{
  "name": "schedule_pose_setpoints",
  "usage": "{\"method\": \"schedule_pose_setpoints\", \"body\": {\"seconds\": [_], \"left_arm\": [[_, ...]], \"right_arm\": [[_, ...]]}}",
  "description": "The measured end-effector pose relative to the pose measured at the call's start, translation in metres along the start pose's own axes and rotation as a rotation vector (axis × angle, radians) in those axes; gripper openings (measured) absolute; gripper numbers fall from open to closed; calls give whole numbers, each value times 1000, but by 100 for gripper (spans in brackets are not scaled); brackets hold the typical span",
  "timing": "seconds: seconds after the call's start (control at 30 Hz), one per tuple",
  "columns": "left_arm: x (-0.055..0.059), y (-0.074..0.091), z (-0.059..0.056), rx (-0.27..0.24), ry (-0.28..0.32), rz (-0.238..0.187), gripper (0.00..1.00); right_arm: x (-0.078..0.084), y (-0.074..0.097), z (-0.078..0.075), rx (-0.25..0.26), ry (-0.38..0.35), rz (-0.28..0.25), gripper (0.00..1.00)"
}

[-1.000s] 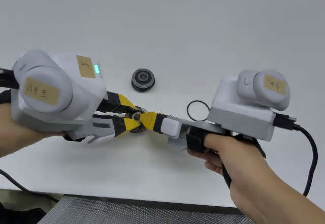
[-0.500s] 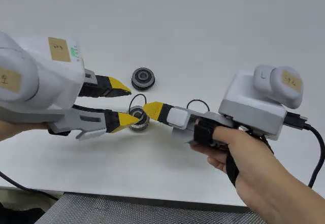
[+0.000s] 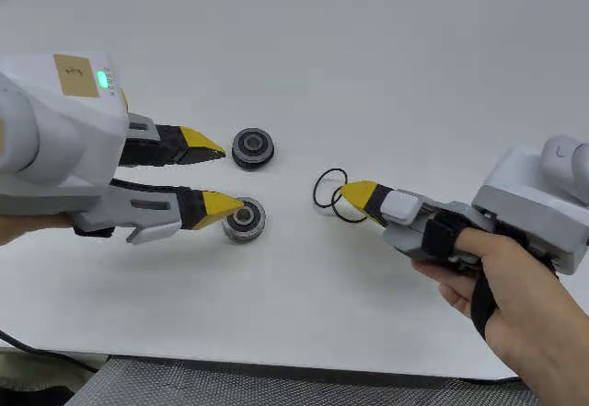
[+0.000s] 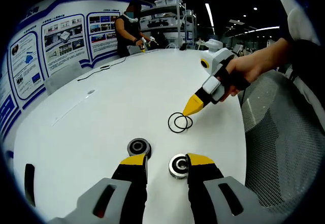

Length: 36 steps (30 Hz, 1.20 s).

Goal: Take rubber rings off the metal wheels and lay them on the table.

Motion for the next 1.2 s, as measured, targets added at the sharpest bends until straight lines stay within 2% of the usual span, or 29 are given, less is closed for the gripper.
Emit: {"method": "schedule_pose_setpoints", "body": {"seconds": [0.3,0.5,0.57,0.7,0.77,0.87,0.9,0.93,1.0,1.2], "left_arm": [[-2,2,-1,-1,8,-7,30],[-1,2,-1,-3,2,-5,30],[0,3,-1,-3,1,-6,30],[3,1,1,-10,-6,4,29],[4,-1,3,-13,-1,8,29],[5,-5,8,-20,-4,15,29],[5,-6,10,-21,-3,16,29],[5,-8,11,-17,0,16,28],[4,-12,15,-15,1,17,27],[-1,-29,32,-29,-19,30,28]], "right_arm": [[-1,8,-17,74,-32,3,2],[1,11,-25,125,-43,15,7],[-1,12,-27,143,-22,11,9],[-9,20,-31,197,82,-1,15],[-13,20,-24,166,97,-36,14],[-22,19,-15,108,72,-93,14],[-24,18,-14,103,101,-88,14],[-26,17,-12,98,177,-66,16],[-26,13,-6,76,224,-53,22],[-20,0,5,12,201,-23,21]]}}
Point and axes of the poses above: the centre of the closed fingertips' face, and the gripper's own axes: y roughly backward along the fingers, z roughly to its left, x roughly out of its underside, the point moved 2 cm from there along y, roughly backward along the fingers, and after that the axes turned 13 degrees about -x, right-handed, at the moved point
